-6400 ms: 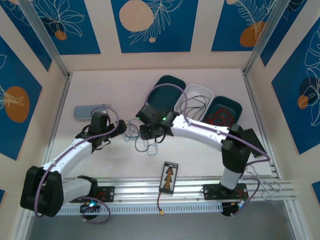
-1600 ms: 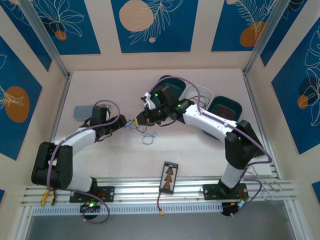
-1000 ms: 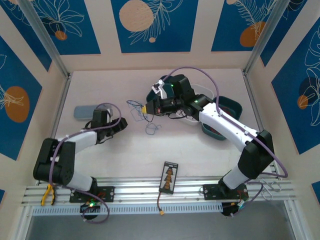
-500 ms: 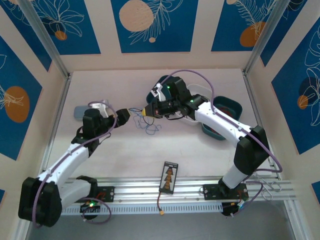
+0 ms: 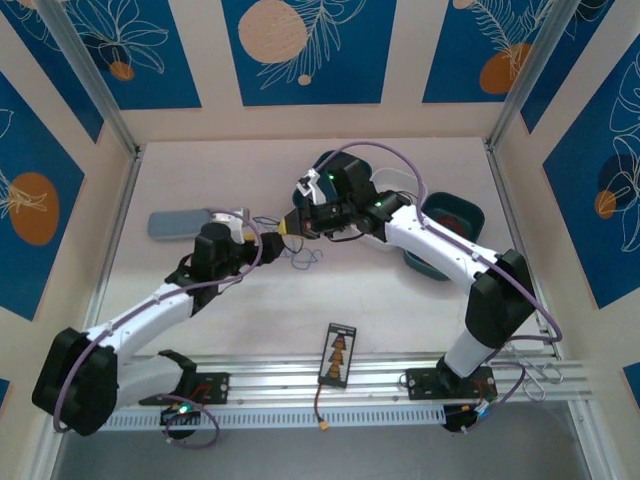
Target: Untangle the cables
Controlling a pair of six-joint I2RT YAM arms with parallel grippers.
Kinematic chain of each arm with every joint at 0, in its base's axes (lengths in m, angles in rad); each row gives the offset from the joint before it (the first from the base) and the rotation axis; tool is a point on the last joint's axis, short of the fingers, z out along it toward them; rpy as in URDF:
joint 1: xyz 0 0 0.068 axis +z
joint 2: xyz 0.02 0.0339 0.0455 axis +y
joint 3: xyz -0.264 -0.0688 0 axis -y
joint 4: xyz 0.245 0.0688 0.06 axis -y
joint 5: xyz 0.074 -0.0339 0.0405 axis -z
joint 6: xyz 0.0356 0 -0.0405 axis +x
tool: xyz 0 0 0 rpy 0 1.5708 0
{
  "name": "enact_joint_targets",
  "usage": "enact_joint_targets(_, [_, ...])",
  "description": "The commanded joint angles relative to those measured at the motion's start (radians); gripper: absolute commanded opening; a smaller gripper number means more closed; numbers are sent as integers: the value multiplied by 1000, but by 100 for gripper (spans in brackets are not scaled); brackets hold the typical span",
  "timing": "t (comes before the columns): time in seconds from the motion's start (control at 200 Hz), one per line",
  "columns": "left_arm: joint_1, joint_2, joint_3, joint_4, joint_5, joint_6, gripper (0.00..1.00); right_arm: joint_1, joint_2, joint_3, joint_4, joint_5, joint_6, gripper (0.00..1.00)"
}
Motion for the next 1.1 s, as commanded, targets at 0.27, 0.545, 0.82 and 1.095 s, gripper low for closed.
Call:
enact_joint_targets(0.27, [-11, 79, 2, 126, -90, -54, 58, 28, 28, 64, -6, -28, 5, 0])
enact_joint_targets(0.545, [14, 77, -14, 19, -208, -82, 16, 8, -24, 62, -59, 8, -23, 0])
enact_joint_targets(0.82, [113, 54, -74, -69, -217, -133, 3, -32, -104, 47, -141, 56, -54, 0])
enact_joint_targets(1.095, [187, 13, -111, -137, -211, -132, 1, -75, -198, 49, -269, 160, -114, 0])
